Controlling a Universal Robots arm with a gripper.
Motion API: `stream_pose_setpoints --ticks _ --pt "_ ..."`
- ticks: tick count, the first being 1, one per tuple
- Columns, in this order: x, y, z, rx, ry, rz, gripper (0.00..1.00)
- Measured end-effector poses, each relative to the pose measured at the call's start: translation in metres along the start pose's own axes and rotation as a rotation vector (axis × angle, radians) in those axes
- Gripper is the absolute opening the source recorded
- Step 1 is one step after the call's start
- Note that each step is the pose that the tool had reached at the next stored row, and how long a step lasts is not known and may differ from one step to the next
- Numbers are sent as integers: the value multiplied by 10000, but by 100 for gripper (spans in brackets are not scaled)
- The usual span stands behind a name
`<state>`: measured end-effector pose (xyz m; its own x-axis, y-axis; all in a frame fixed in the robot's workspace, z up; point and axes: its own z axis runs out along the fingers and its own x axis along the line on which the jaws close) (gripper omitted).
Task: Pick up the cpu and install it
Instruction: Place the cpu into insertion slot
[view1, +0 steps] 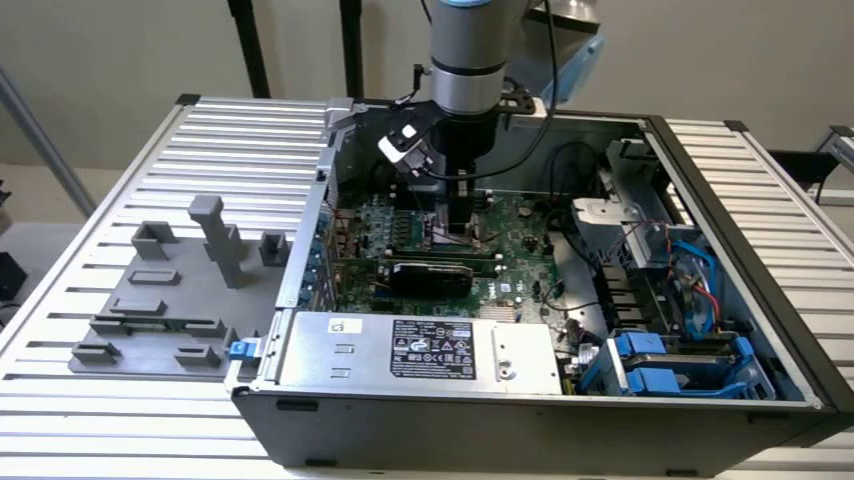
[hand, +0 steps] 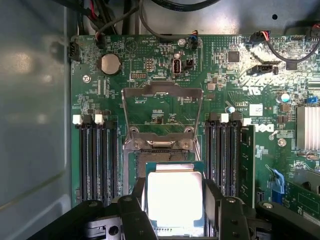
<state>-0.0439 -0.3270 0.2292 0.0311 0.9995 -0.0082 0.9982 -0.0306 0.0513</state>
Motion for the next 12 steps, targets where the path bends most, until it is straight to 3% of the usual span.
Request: stream_pose_setpoints --ticks 12 --pt "56 -11 196 -14 -1 0 55"
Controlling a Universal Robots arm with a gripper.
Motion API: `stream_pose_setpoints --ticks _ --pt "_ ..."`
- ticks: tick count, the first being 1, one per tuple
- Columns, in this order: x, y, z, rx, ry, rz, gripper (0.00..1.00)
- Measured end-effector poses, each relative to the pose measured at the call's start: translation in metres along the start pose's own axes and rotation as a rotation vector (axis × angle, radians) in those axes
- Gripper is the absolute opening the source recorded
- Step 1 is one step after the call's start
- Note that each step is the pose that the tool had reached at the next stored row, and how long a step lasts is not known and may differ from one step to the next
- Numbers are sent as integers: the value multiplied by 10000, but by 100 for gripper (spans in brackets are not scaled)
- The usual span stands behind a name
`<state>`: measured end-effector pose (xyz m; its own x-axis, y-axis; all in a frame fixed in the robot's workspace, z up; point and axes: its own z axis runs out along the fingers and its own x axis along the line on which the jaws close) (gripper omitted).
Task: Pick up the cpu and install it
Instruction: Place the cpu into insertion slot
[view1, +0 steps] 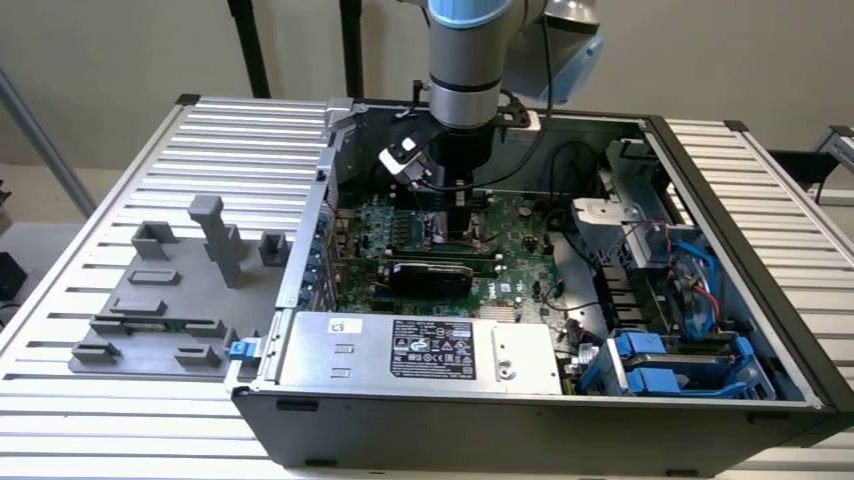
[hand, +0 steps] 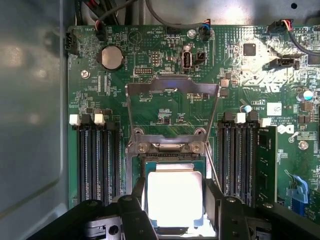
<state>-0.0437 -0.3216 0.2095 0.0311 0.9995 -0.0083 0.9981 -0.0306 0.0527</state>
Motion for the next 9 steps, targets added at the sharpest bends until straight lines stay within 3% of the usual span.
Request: stream_pose_setpoints --ticks 9 --pt "41 -6 86 0 -6 6 55"
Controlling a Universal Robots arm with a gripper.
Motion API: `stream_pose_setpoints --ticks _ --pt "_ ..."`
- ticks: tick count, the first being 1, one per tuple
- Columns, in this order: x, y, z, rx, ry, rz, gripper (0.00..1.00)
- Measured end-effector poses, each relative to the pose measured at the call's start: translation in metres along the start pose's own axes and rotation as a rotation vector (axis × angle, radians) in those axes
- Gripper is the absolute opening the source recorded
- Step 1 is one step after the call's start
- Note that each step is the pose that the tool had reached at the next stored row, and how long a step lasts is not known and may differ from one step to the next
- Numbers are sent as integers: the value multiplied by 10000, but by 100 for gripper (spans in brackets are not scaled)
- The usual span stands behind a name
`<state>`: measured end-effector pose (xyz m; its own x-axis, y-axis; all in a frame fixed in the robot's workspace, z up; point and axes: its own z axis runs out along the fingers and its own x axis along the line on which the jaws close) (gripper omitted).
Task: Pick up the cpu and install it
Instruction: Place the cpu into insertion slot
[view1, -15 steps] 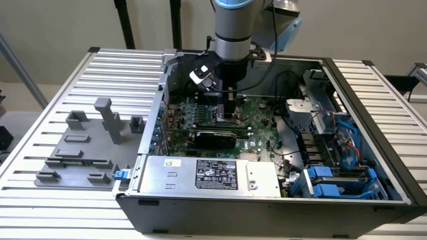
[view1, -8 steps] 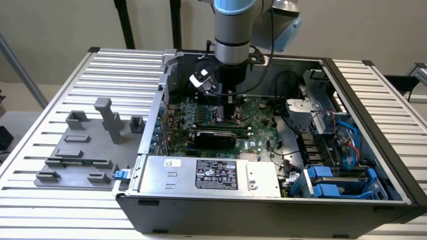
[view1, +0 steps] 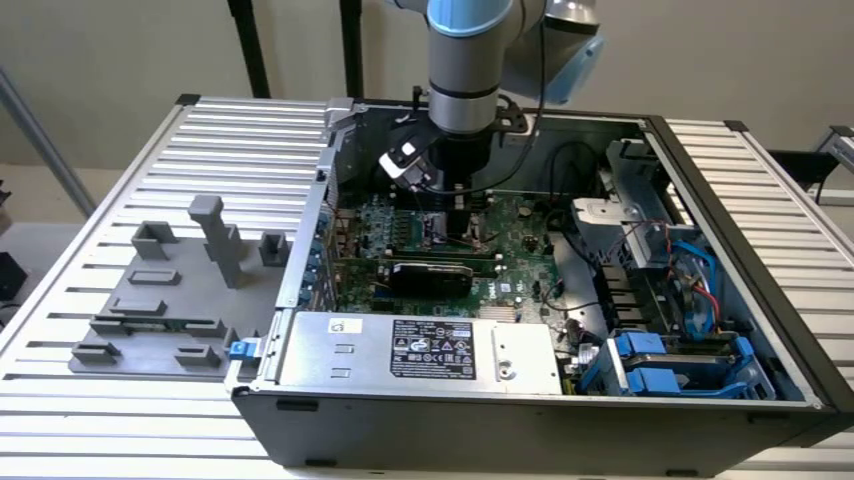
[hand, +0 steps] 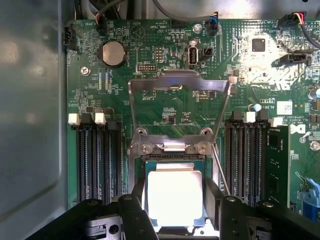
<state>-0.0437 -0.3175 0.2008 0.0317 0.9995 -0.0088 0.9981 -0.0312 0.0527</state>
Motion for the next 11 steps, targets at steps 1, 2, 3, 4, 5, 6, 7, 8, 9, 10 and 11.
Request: stream_pose_setpoints --ticks 1,2,3,4,5,6,7,8,9,10,11 --pt "6 -1 8 -1 -4 2 55" --pt "11 -1 17 -2 -10 5 55" --pt "15 -2 24 -3 -17 11 55" --pt "17 -2 31 -2 -29 16 55" --pt "19 -2 36 -3 -42 25 55" --pt "19 -2 39 -3 -55 35 55" --pt "19 -2 40 -2 -71 42 55" --pt "20 -3 42 -3 -85 48 55" --pt "20 -2 43 -3 -99 51 55" --pt "20 -3 45 -4 -113 55 55" --pt "19 -3 46 -4 -132 58 55"
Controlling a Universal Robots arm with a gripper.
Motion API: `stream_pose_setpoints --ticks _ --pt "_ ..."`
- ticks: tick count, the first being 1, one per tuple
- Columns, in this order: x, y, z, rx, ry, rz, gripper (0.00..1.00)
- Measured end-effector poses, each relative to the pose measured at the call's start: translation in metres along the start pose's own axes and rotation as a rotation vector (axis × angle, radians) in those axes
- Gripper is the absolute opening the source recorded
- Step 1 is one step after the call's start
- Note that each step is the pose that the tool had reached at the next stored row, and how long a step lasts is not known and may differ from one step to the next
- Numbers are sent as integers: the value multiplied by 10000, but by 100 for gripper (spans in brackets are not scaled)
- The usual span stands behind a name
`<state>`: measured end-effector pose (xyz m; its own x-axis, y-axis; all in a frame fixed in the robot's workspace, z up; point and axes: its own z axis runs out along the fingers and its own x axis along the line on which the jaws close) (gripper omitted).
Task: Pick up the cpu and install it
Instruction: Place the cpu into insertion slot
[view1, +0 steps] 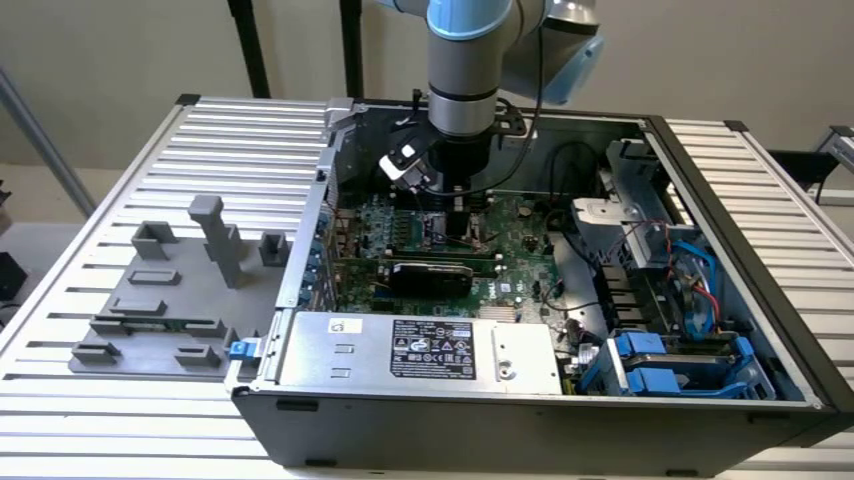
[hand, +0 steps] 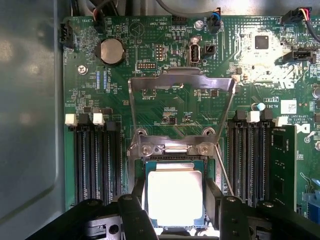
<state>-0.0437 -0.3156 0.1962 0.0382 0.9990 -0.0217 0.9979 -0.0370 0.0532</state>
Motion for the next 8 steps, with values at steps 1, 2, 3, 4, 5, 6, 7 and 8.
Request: stream_pose_setpoints --ticks 1,2,3,4,5,6,7,8 --pt "0 0 1 -1 -21 3 55" --pt "0 0 1 -1 -37 4 55" --pt "0 0 2 -2 -54 3 55" --pt "0 0 3 -3 -71 4 55" --pt "0 0 3 -4 -87 4 55" --pt "0 0 3 -3 -99 4 55" --pt "0 0 3 -3 -108 3 55" --pt "0 0 4 -4 -114 3 55"
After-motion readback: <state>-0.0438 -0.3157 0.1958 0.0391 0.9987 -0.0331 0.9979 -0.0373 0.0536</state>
